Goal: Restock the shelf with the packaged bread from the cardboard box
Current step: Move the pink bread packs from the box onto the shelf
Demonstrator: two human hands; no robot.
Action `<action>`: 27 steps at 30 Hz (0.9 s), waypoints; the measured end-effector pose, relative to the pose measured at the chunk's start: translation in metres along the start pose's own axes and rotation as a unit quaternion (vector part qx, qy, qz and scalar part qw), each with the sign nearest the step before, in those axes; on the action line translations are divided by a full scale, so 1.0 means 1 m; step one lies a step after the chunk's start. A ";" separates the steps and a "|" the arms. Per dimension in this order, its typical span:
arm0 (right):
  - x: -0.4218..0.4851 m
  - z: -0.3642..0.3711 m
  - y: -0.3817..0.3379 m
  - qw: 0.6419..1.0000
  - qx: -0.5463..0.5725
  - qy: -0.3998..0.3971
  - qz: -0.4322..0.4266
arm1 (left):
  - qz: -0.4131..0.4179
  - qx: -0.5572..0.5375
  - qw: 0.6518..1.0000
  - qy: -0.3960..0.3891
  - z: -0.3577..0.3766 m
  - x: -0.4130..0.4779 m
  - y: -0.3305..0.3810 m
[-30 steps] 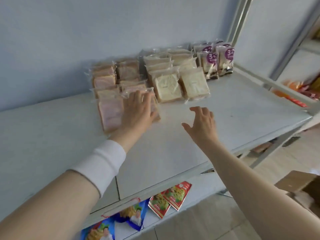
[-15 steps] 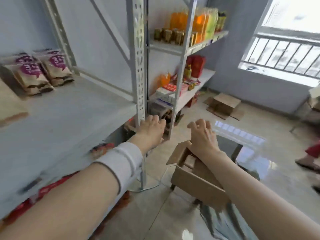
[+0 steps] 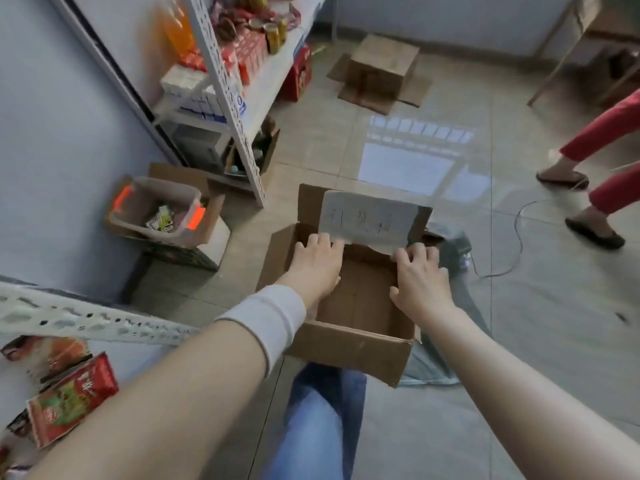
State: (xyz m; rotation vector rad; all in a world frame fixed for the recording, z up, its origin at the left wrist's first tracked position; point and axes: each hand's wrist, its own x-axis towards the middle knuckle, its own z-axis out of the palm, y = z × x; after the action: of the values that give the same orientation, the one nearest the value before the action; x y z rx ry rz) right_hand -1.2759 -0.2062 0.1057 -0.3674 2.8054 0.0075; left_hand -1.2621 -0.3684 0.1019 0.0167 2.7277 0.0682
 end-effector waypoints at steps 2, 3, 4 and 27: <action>0.036 0.029 0.005 0.999 0.005 -0.038 0.009 | 0.008 0.007 1.000 -0.026 0.022 0.046 -0.007; 0.053 0.045 0.006 0.998 0.009 -0.057 0.011 | 0.013 0.005 0.999 -0.035 0.034 0.068 -0.011; 0.069 0.062 0.006 0.997 0.011 -0.076 0.010 | 0.016 -0.002 0.999 -0.041 0.048 0.090 -0.014; 0.212 0.402 -0.089 0.772 0.407 -0.356 0.333 | -0.389 -0.325 0.862 -0.004 0.345 0.310 -0.065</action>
State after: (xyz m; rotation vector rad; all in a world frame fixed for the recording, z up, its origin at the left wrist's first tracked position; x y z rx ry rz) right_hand -1.3264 -0.3270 -0.3385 0.6989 1.7862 -0.7182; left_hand -1.4073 -0.4105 -0.3407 -1.2403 2.3505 0.7284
